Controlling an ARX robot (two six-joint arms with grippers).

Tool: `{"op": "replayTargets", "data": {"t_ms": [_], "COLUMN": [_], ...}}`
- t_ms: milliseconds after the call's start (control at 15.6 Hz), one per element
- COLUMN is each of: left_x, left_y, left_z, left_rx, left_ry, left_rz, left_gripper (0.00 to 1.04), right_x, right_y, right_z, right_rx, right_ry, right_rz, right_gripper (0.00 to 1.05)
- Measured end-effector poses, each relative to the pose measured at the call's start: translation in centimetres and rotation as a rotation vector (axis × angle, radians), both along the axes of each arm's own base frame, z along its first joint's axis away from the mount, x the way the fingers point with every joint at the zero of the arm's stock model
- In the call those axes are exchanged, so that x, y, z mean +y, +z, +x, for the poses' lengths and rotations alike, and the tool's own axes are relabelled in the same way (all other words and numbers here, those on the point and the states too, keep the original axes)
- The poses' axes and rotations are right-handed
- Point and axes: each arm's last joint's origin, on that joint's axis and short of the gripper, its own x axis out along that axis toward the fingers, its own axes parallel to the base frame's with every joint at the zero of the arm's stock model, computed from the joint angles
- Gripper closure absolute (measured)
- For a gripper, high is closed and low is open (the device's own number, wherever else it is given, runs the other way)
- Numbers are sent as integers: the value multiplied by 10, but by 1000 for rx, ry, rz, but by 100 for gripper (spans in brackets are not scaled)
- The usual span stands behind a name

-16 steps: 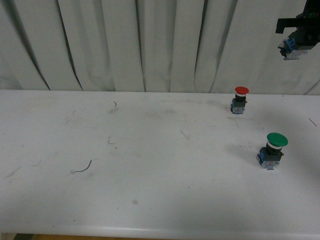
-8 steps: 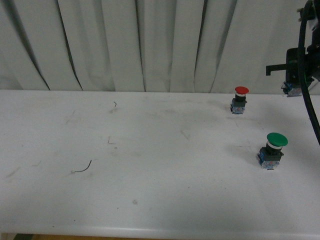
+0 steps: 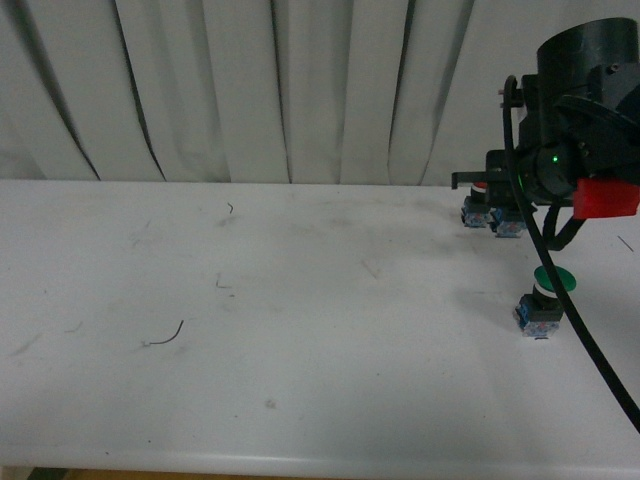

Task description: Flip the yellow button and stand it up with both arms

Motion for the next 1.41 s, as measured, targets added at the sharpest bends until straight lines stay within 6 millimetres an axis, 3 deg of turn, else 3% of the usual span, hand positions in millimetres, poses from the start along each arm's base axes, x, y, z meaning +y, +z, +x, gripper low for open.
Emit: {"op": "replayTargets", "data": {"t_ms": [193,386,772,1029,1415], "left_x": [0,0,0,0,0], "left_y": [0,0,0,0,0], "left_z": [0,0,0,0,0], "left_rx": [0,0,0,0,0], "left_ry": [0,0,0,0,0], "left_rz": [0,0,0,0,0], "left_gripper": [7,7,7,7,7], "right_x": [6,-1,-9,-9,-5], "right_y": [-16,-27,-33,-49,-46], "right_z": [8,14,20,20,22], "right_rx": [24,35,34,80,73], "right_ry": [-21,-51,-71,-71,-74], "right_rz": [-2,-10,-11,-18,-25], "right_gripper": [72,72,72,72,72]}}
